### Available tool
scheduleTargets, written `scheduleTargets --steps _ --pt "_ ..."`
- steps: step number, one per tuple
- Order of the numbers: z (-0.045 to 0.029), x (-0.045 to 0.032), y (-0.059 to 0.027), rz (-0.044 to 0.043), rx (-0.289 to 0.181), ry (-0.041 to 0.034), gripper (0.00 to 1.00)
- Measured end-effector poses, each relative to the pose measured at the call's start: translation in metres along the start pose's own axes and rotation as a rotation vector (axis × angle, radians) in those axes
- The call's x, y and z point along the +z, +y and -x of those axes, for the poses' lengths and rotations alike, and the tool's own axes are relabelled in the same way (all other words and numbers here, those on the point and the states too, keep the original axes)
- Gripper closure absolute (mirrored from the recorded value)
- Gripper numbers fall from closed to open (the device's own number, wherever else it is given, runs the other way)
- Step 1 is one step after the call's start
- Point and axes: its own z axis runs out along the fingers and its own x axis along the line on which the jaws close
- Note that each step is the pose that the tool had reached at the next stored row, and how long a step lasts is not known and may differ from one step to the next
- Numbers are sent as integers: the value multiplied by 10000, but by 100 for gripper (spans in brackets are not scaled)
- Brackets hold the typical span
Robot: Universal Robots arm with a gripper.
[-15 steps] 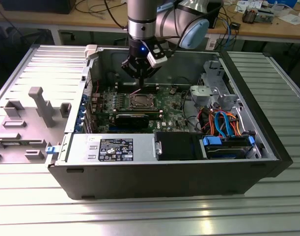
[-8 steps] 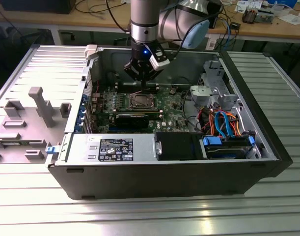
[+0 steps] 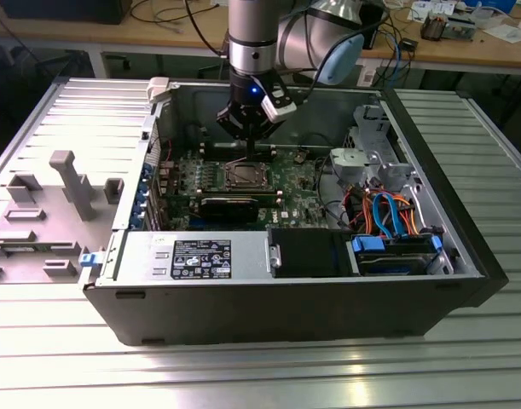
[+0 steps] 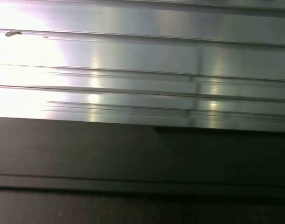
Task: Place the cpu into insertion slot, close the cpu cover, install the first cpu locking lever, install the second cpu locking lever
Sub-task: 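Install the first cpu locking lever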
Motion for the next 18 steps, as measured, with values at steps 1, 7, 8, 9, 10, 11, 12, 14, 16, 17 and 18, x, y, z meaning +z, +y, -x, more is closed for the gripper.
scheduleTargets --steps 1,7,8,9,10,11,12,14,16,17,18 --pt "0 -1 -5 5 2 1 89" --pt "-6 0 -18 3 3 2 89" --pt "-6 0 -18 4 4 2 89" --pt "-7 0 -19 2 25 3 89" --pt "-7 2 -20 3 76 5 89" --pt "-7 3 -19 1 145 8 89" --pt "-7 4 -20 -3 303 15 89" --pt "-7 6 -21 -4 430 19 89" --pt "-7 9 -21 -6 540 24 89" --pt "-7 16 -20 -1 541 19 89" --pt "-8 31 -20 -5 542 22 89"
